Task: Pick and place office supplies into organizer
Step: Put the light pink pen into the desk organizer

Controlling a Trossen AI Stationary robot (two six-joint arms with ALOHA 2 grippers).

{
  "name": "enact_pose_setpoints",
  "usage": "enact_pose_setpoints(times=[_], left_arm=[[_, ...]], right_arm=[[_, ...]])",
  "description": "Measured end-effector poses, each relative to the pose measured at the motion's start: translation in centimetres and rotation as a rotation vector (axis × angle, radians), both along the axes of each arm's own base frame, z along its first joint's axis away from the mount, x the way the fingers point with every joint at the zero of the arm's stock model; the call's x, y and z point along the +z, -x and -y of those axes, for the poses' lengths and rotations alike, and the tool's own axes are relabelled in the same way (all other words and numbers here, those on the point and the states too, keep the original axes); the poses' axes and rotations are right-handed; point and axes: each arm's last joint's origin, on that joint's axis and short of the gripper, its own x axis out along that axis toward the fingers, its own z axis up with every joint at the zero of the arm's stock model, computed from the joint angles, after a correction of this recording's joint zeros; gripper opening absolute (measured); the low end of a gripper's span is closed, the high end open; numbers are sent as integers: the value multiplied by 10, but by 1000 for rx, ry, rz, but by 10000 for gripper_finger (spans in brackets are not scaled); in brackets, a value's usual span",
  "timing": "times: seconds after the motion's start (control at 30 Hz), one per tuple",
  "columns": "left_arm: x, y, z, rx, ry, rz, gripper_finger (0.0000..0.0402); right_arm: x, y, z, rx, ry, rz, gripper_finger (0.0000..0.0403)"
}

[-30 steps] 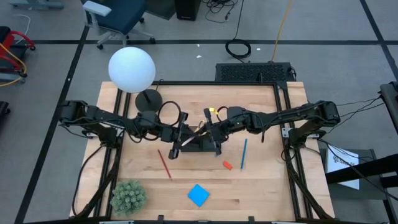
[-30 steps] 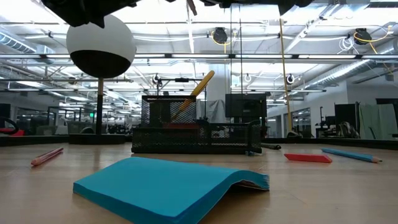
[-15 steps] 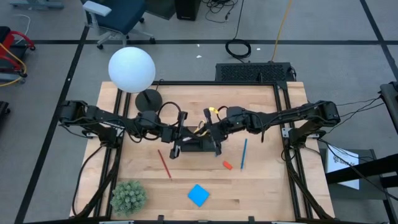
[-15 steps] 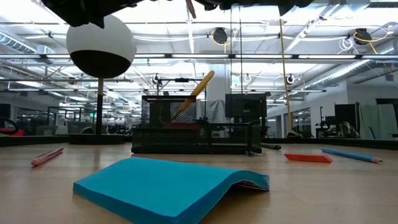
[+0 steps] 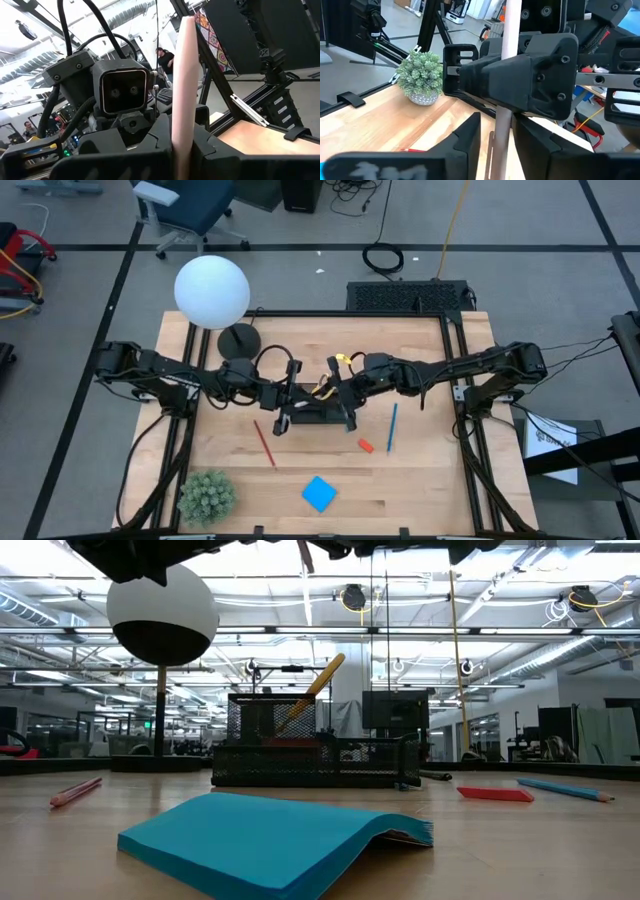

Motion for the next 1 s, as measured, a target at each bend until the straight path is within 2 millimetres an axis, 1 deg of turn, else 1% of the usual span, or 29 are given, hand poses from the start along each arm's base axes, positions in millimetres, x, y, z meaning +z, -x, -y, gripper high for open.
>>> enact_pose_setpoints(times=[0.17, 0.23, 0.4, 0.47, 0.57, 0.73, 0.9, 1.0], left_arm=[[-1, 0, -1, 17, -12, 0, 7], [-1, 0, -1, 30, -19, -1, 5], [-3, -1, 0, 90, -54, -11, 9], [-4, -1, 1, 112, -78, -19, 5], [-3, 0, 2, 151, -107, -9, 8], [-1, 4, 12, 240, -197, -15, 5], [-3, 6, 21, 376, -306, -28, 12], [-3, 7, 28, 434, -386, -24, 5]], right_arm=[[3, 5, 3, -101, 15, -34, 138], [5, 10, 3, -131, 23, -62, 148], [15, 21, 1, -145, 14, -78, 164], [21, 27, -1, -143, 10, -73, 166], [26, 35, -4, -135, -23, -94, 165], [36, 47, -6, -136, -81, -117, 161], [35, 49, -6, -146, -142, -142, 164], [35, 48, -6, -146, -145, -144, 164]])
